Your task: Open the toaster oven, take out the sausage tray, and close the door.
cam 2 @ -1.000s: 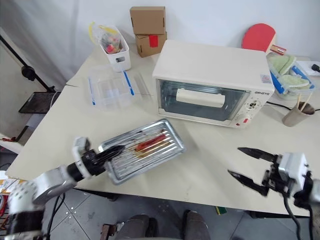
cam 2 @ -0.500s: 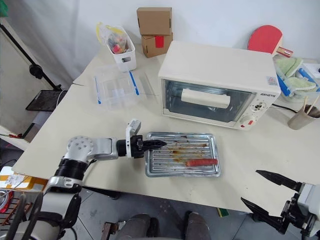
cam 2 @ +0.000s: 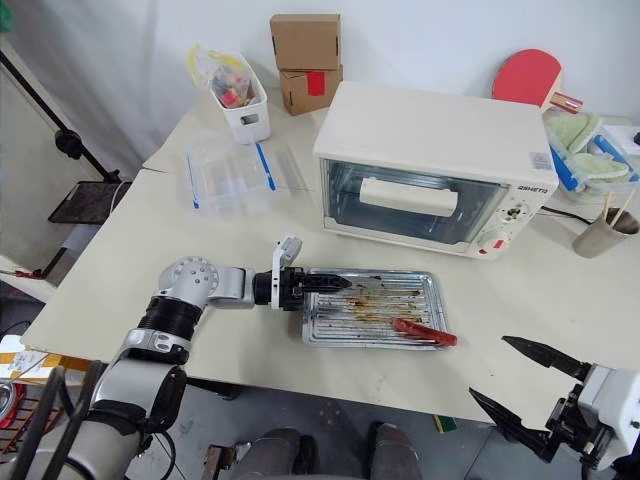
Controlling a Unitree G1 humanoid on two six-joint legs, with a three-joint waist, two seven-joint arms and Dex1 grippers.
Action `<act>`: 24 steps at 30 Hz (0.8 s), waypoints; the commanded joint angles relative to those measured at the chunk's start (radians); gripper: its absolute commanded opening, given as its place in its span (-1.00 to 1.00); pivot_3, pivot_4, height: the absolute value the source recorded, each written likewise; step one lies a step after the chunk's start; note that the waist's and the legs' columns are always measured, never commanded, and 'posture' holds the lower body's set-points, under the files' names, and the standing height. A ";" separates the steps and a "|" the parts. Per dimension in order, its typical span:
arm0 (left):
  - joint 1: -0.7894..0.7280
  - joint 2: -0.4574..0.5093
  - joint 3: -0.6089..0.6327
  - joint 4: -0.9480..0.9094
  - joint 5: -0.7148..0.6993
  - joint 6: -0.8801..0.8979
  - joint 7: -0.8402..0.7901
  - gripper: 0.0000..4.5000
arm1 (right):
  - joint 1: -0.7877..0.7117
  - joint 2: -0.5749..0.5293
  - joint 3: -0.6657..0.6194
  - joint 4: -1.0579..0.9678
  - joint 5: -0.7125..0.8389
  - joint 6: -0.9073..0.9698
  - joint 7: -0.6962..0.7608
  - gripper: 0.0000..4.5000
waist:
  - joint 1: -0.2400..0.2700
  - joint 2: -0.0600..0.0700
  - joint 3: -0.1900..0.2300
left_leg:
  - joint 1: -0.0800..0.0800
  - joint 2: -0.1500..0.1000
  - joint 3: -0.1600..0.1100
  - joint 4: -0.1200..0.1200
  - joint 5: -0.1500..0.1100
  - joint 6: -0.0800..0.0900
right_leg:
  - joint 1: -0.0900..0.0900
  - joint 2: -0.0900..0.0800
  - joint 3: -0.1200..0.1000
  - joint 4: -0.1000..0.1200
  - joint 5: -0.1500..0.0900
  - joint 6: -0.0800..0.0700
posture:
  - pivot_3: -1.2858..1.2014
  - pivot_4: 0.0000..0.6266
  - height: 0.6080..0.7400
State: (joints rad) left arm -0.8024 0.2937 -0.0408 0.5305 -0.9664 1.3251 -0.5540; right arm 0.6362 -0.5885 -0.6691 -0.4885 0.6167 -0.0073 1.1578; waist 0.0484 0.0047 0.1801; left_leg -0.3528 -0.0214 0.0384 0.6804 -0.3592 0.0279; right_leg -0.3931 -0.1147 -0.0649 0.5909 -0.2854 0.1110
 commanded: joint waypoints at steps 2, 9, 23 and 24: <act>0.134 0.161 -0.068 -0.180 0.178 -0.171 -0.100 0.99 | -0.028 -0.023 0.019 0.021 -0.002 -0.011 0.004 1.00 | -0.026 0.000 0.000 | 0.001 0.001 0.000 0.000 0.000 -0.001 | 0.000 0.000 0.001 0.001 0.000 0.000 | 0.03 -0.52 1.00; 0.388 0.383 -0.075 -0.346 0.482 -0.924 -0.412 0.99 | -0.070 -0.056 0.017 0.080 0.008 -0.008 0.022 1.00 | -0.051 0.000 0.000 | 0.015 0.002 0.006 -0.017 0.006 -0.012 | 0.004 0.001 0.006 0.001 -0.001 -0.006 | 0.03 -0.52 1.00; 0.549 0.495 0.127 -0.362 0.539 -1.350 -0.622 0.99 | -0.194 -0.157 0.044 0.182 0.033 0.028 0.103 1.00 | -0.025 0.001 0.000 | -0.004 0.004 0.005 -0.017 0.006 0.007 | -0.016 0.000 0.001 0.000 -0.002 -0.009 | 0.03 -0.52 1.00; 0.551 0.497 0.133 -0.367 0.534 -1.341 -0.625 0.99 | -0.204 -0.158 0.047 0.188 0.031 0.029 0.104 1.00 | -0.025 0.001 0.000 | -0.004 0.004 0.005 -0.017 0.005 0.007 | -0.016 0.000 0.000 0.000 -0.002 -0.009 | 0.03 -0.52 1.00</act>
